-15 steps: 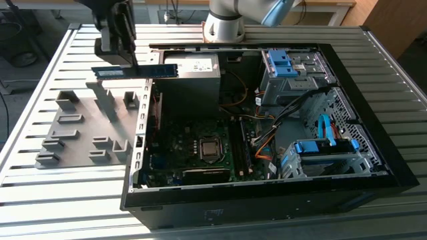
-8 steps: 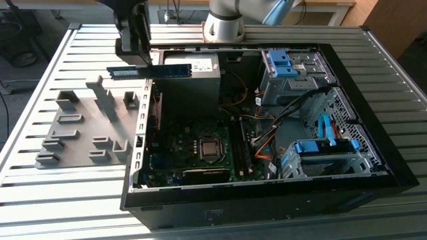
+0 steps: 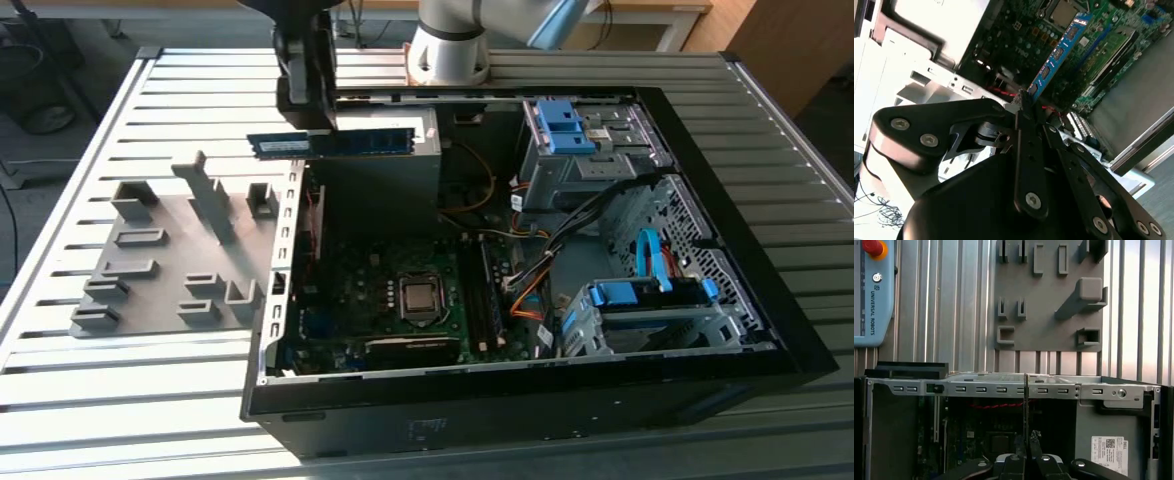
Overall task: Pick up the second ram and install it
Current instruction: 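Pick up the second ram and move it above second insertion slot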
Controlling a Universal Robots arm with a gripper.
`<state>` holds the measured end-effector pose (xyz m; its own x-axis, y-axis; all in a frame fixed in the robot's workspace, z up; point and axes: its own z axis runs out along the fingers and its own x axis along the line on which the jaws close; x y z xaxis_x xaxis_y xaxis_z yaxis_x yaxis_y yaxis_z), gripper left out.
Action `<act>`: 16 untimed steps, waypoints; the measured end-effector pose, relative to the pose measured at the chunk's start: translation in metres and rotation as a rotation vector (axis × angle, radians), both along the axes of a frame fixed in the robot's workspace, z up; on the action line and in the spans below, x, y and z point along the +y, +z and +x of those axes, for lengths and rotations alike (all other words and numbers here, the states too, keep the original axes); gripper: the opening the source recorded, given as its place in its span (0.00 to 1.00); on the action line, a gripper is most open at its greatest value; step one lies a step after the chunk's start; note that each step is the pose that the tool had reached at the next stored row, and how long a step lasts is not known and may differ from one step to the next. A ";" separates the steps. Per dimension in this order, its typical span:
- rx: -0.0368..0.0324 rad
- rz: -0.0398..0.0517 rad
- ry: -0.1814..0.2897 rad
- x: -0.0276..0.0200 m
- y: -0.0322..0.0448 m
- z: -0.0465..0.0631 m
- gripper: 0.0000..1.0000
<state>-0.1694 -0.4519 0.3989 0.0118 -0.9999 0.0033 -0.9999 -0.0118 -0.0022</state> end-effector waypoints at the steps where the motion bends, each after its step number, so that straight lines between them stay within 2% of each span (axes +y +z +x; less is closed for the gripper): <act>1: 0.0000 0.0000 0.000 0.0000 -0.0001 0.003 0.14; 16: 0.0000 0.0001 0.000 0.0000 -0.0014 0.044 0.14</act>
